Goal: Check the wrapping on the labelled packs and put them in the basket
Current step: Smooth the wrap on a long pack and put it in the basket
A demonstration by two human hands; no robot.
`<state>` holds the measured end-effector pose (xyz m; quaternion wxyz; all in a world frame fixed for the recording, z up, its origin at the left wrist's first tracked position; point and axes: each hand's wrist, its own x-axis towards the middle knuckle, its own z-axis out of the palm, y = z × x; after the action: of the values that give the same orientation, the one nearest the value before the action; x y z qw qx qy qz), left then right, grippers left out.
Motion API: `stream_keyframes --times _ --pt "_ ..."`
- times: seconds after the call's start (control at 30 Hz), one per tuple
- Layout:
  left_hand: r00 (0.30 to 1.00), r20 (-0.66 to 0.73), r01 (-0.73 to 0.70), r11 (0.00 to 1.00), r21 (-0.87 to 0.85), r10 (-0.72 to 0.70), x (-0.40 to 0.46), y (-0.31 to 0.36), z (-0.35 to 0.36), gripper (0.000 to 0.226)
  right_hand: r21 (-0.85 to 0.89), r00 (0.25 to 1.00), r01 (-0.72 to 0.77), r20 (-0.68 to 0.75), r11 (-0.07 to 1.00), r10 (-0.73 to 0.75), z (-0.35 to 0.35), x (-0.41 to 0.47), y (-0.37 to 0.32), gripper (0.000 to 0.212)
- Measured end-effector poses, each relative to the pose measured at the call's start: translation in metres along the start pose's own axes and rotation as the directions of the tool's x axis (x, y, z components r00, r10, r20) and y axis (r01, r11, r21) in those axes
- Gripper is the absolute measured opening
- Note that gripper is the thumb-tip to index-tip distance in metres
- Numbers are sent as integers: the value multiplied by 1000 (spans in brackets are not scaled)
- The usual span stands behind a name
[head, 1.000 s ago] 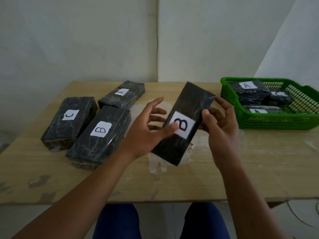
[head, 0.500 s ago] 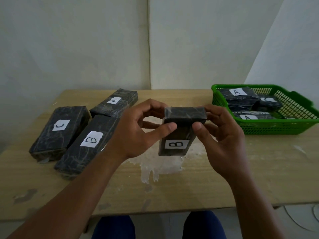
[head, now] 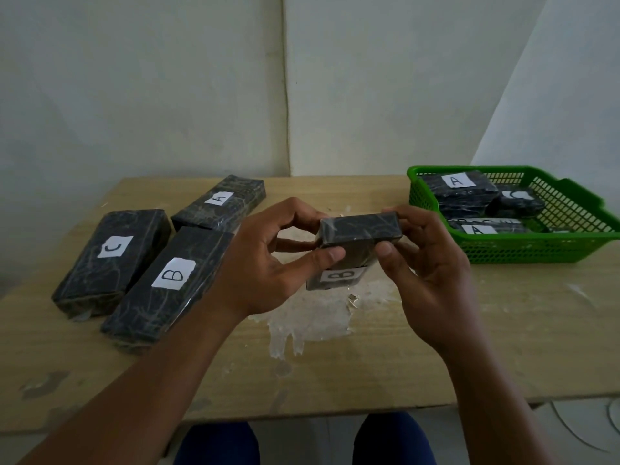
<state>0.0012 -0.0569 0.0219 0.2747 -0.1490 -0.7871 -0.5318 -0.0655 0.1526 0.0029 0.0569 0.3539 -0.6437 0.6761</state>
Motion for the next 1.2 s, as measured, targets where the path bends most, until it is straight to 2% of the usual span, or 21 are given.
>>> stream_keyframes --times 0.1,0.2,0.3,0.37,0.43,0.53,0.57,0.63,0.73,0.8,0.9,1.0,1.13,1.2 --pt "1000 -11 26 1000 -18 -26 2 0 0 18 2 1000 -31 2 1000 31 1 2 2 30" --pt "990 -96 96 993 -73 -103 9 0 -1 16 -14 989 -147 33 989 148 5 2 7 47" --pt "912 -277 230 937 -262 -302 17 2 -2 16 -85 901 -393 162 916 402 10 -3 8 60" --pt "846 -322 331 892 -307 -425 21 1 -1 19 -91 843 -494 196 865 502 11 -5 9 51" --pt "826 -224 445 842 -305 -517 22 -2 -2 28 -46 821 -549 159 834 549 11 -4 9 46" --pt "776 61 622 745 -240 -628 16 -6 -5 68 124 764 -644 86 755 639 10 6 9 40" --pt "741 154 670 704 -236 -653 13 -6 -4 72 173 742 -668 83 724 665 8 10 7 35" --pt "699 238 713 634 -299 -674 11 -6 -2 63 232 727 -684 155 691 668 2 16 2 30" --pt "697 219 707 604 -369 -683 15 -5 -4 37 242 735 -674 305 698 605 -4 23 -4 50" --pt "700 252 709 606 -361 -669 18 -4 -7 40 246 733 -679 292 692 615 -2 31 -9 55" --pt "684 266 722 578 -380 -680 25 -3 -9 39 323 699 -712 248 623 670 5 43 -14 45" --pt "636 242 749 510 -423 -733 32 -1 -8 12 383 663 -731 200 565 722 10 50 -16 27" --pt "615 229 761 491 -424 -755 35 0 -9 32 384 648 -738 174 555 741 13 53 -14 29" --pt "608 225 765 486 -423 -761 36 0 -10 23 384 650 -737 179 556 738 13 53 -13 28"
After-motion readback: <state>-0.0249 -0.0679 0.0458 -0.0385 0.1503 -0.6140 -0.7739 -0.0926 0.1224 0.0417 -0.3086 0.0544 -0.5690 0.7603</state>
